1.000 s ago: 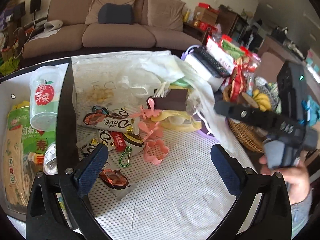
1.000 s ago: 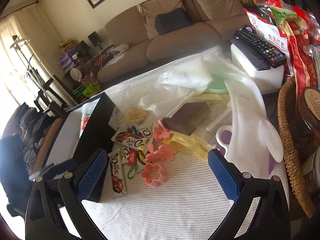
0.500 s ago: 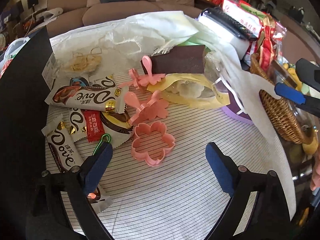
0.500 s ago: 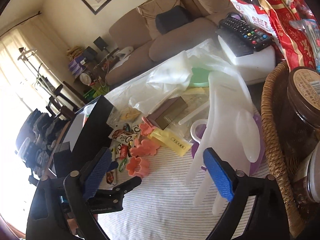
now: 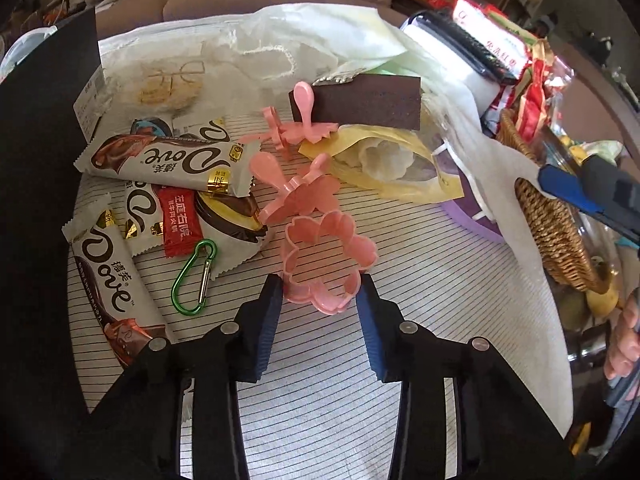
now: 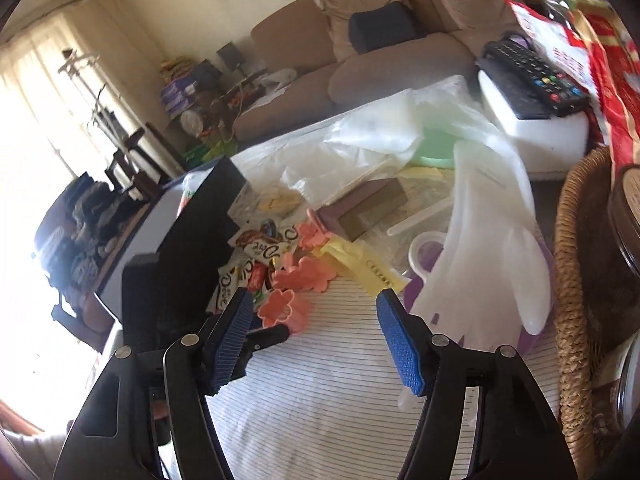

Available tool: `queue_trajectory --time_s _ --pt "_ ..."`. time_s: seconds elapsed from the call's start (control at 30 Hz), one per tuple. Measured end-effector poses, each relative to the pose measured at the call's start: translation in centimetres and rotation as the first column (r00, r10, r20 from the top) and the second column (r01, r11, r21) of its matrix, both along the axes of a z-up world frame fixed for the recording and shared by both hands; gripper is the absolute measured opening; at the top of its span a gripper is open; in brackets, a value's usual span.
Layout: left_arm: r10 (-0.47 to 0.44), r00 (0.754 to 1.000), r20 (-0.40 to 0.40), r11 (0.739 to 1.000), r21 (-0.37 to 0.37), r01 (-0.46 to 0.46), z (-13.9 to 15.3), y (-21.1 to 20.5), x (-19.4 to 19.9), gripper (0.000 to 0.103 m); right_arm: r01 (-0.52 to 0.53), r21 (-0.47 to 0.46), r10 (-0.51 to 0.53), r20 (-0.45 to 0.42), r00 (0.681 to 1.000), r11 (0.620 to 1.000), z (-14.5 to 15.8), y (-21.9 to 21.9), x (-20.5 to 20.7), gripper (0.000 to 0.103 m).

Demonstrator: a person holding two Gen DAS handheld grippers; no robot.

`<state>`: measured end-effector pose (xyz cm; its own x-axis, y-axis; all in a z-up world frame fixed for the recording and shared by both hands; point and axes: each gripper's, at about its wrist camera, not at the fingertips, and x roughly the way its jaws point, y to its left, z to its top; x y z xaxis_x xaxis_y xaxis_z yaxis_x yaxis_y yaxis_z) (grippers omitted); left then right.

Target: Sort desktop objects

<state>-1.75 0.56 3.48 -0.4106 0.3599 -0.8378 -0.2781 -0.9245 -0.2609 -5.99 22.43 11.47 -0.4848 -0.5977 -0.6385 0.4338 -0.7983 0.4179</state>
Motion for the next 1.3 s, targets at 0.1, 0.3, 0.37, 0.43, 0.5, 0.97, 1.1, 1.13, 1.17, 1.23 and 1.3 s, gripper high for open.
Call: queue_trajectory --time_s 0.1,0.3,0.37,0.43,0.5,0.97,1.1,1.13,1.17,1.23,1.3 --pt "-0.012 1.0 0.012 1.0 0.005 0.012 0.2 -0.7 0.8 0.035 -0.023 0.101 0.02 0.027 0.999 0.995 -1.9 -2.3 -0.6 0.056" --pt "-0.055 0.998 0.032 0.998 0.011 0.055 0.7 -1.5 2.4 0.035 0.069 0.329 -0.089 0.047 0.995 0.942 -5.7 -3.0 -2.4 0.036" --pt "-0.067 0.997 0.041 0.998 0.018 0.066 0.7 -1.7 2.7 0.035 0.089 0.342 -0.107 0.032 0.994 0.935 -5.8 -2.8 -2.6 0.034" --pt "-0.073 0.996 0.044 0.997 0.026 0.072 0.7 -1.9 2.8 0.036 0.089 0.374 -0.106 0.026 0.994 0.923 -6.0 -3.0 -2.9 0.034" --pt "-0.074 0.996 0.048 0.997 0.034 0.073 0.8 -2.1 2.9 0.035 0.083 0.44 -0.098 0.012 0.995 0.894 -6.7 -3.8 -3.0 0.034" --pt "-0.07 0.996 0.061 0.994 0.09 0.064 3.6 -6.2 4.3 0.036 -0.227 0.165 0.179 0.262 0.948 0.96 -7.7 -5.5 0.0 0.031" --pt "-0.083 0.994 0.076 0.994 0.078 0.077 3.2 -6.5 4.5 0.036 -0.44 -0.021 0.417 0.363 0.833 0.898 -8.0 -7.8 4.7 0.033" --pt "-0.085 0.993 0.085 0.994 0.071 0.079 3.0 -6.5 4.5 0.036 -0.473 -0.027 0.45 0.36 0.817 0.881 -7.8 -8.3 5.7 0.034" --pt "-0.086 0.992 0.093 0.995 0.064 0.08 2.6 -6.4 4.5 0.036 -0.481 -0.022 0.457 0.356 0.815 0.876 -7.5 -8.3 6.0 0.034" --pt "-0.089 0.99 0.107 0.995 0.05 0.084 1.9 -6.1 4.5 0.036 -0.427 0.021 0.395 0.345 0.852 0.904 -7.1 -7.4 5.7 0.036" --pt "-0.096 0.988 0.125 0.995 0.045 0.091 1.2 -5.6 4.5 0.036 -0.337 0.038 0.307 0.329 0.893 0.941 -6.6 -5.7 4.5 0.038"
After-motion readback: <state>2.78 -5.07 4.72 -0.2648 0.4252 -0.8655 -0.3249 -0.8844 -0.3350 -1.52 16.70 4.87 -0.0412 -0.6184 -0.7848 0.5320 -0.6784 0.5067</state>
